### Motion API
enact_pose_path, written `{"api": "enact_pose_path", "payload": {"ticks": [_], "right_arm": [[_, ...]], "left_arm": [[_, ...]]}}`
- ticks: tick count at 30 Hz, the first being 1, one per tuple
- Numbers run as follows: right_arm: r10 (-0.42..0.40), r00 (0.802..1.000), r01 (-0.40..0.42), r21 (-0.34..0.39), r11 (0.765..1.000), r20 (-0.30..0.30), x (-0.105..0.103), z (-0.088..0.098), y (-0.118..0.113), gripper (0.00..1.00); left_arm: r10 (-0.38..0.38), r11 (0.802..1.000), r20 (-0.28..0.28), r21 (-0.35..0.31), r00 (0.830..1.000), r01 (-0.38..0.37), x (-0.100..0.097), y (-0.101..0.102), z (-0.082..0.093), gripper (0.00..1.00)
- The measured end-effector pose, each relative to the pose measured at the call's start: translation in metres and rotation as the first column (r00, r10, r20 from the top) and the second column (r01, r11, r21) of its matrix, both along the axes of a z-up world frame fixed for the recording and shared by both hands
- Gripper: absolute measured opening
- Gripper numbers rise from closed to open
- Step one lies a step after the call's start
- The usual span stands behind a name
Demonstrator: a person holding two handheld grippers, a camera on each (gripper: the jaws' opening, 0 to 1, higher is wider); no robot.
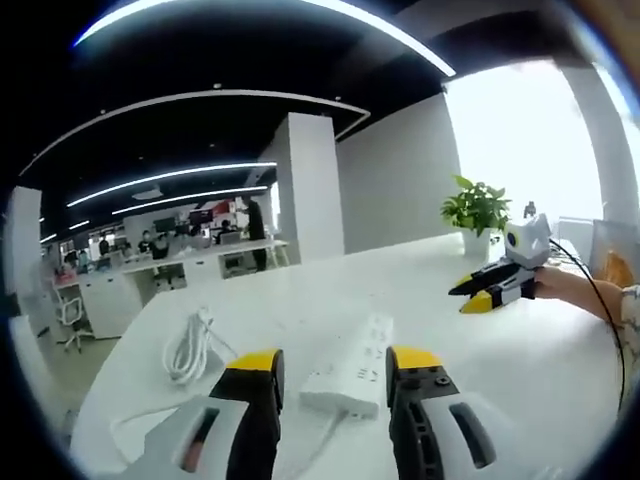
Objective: Straighten the power strip on the desk, plug the charger into it
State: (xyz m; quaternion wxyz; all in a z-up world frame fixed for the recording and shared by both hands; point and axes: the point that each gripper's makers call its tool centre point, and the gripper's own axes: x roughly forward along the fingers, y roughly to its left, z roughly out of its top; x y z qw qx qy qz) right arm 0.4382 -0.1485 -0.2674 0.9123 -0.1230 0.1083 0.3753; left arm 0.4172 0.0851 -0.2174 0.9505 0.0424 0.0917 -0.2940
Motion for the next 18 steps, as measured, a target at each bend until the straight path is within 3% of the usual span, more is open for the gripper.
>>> {"api": "enact_pose_path", "payload": {"ticks": [5,12,18], "right_arm": [[0.016,1.0,-0.016,-0.044,0.999,-0.004,0.011,-0.009,0.001,0.33],[0.022,1.0,-0.023,-0.039,0.999,-0.022,0.022,-0.018,0.001,0.33],[0.031,0.999,-0.033,-0.048,0.998,-0.036,0.031,-0.026,0.003,0.31]], "left_arm": [[-0.008,1.0,-0.013,0.018,1.0,0.008,0.008,0.001,-0.005,0.38],[-0.006,0.999,-0.034,0.032,0.999,0.007,0.016,0.004,-0.012,0.38],[-0.046,0.999,-0.064,0.021,0.997,0.047,0.019,-0.008,-0.027,0.39]]}}
